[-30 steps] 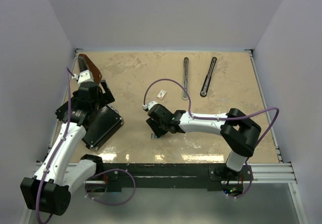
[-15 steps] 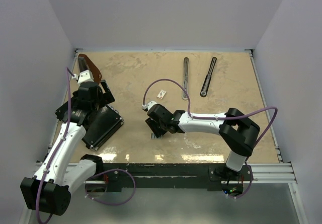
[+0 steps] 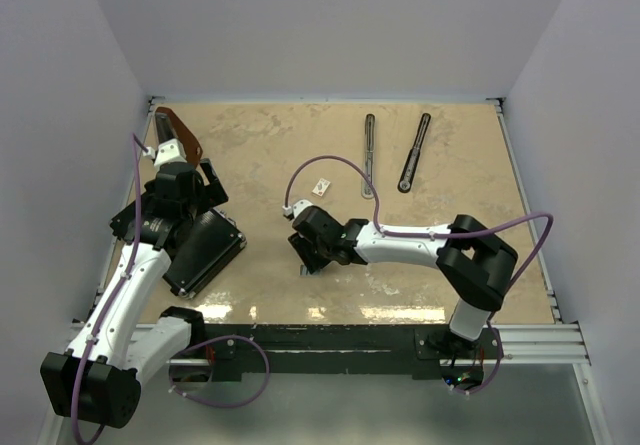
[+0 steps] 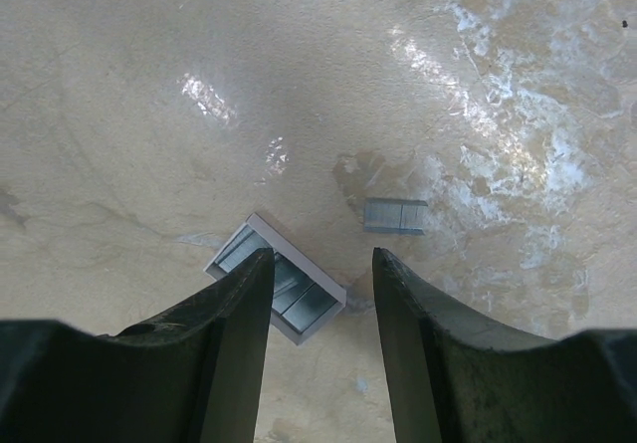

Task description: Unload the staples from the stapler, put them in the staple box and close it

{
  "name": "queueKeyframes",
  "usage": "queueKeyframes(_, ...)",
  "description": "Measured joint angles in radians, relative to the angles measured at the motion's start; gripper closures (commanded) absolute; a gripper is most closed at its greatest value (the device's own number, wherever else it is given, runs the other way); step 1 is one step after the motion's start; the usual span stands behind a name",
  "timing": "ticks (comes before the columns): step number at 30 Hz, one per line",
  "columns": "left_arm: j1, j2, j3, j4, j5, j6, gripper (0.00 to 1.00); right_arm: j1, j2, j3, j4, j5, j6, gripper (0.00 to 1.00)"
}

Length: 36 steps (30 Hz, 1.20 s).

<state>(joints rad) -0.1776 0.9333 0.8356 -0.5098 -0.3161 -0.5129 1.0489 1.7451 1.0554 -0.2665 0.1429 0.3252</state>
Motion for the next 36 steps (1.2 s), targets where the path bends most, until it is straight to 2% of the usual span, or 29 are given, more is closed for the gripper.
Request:
queueKeyframes(7,0.0,0.0,0.0,0.0,0.0,0.0,0.0,-0.047,-0.007,0.031,-0.031,0.05,0.114,0.54)
queueKeyframes(12,0.0,0.0,0.0,0.0,0.001,0.0,0.0,-0.073,0.02,0.054,-0.043,0.076,0.135,0.54)
queueKeyframes(29,0.0,0.0,0.0,0.0,0.01,0.0,0.0,-0.083,0.083,0.061,-0.045,0.021,-0.004,0.55)
queueKeyframes(34,0.0,0.001,0.0,0.0,0.011,0.0,0.0,-0.083,0.088,0.063,-0.021,0.01,-0.02,0.65)
queueKeyframes(36,0.0,0.002,0.0,0.0,0.013,0.0,0.0,-0.083,0.088,0.063,-0.019,0.004,-0.025,0.66)
